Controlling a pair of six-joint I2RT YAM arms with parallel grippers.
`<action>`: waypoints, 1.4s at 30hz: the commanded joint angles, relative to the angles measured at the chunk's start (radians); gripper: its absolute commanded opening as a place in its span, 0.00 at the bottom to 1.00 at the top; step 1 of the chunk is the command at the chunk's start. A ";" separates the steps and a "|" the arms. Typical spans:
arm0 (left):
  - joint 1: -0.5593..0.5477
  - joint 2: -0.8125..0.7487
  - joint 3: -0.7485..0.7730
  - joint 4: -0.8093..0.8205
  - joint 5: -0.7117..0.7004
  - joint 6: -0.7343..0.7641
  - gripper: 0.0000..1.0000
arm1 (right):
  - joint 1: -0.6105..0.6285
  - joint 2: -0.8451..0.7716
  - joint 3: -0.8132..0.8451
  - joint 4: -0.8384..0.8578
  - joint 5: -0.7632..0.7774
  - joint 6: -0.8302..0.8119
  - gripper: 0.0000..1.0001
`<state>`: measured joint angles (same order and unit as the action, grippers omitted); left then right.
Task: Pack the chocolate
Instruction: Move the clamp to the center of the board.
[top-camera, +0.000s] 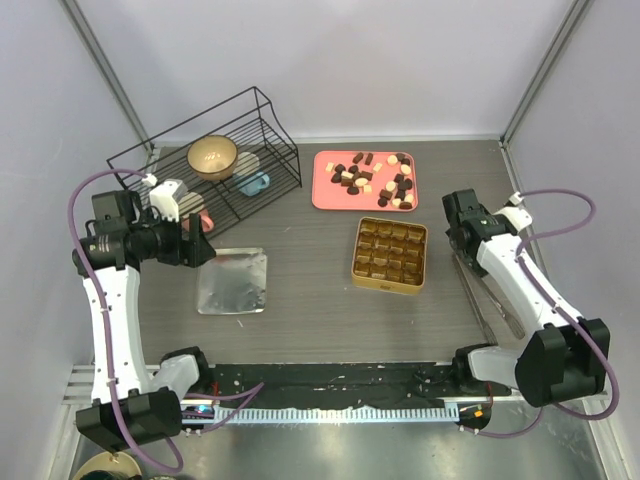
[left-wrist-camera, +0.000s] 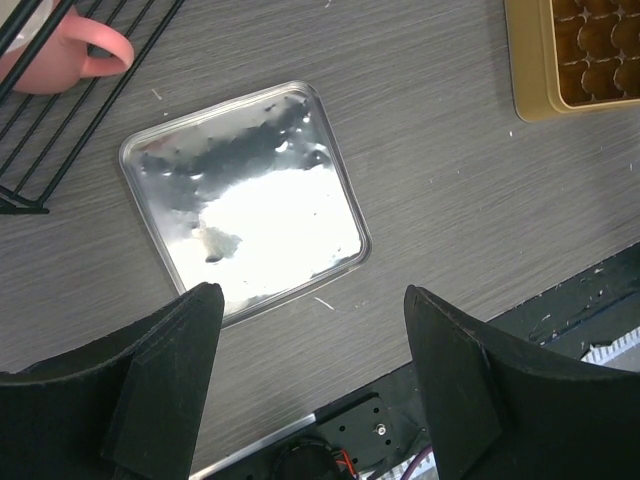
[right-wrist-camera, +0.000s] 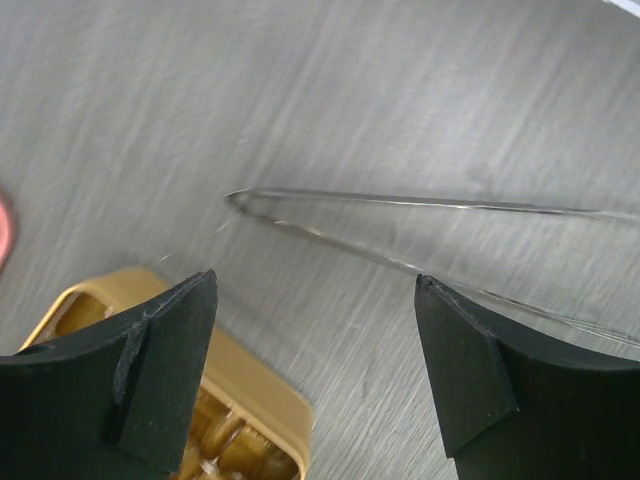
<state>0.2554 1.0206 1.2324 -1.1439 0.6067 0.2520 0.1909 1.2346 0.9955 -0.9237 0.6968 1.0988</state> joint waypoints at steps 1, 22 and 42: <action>-0.004 0.010 -0.004 0.015 0.024 0.007 0.78 | -0.062 0.015 -0.070 0.026 0.018 0.128 0.84; -0.002 0.013 -0.007 0.009 0.008 0.044 0.78 | -0.284 0.166 -0.242 0.265 -0.140 0.130 0.76; -0.002 0.001 -0.028 0.015 -0.001 0.050 0.78 | -0.217 0.266 -0.124 0.405 -0.166 -0.203 0.64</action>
<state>0.2554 1.0378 1.2079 -1.1423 0.6025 0.2928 -0.0738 1.5410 0.8154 -0.5335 0.4763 0.9798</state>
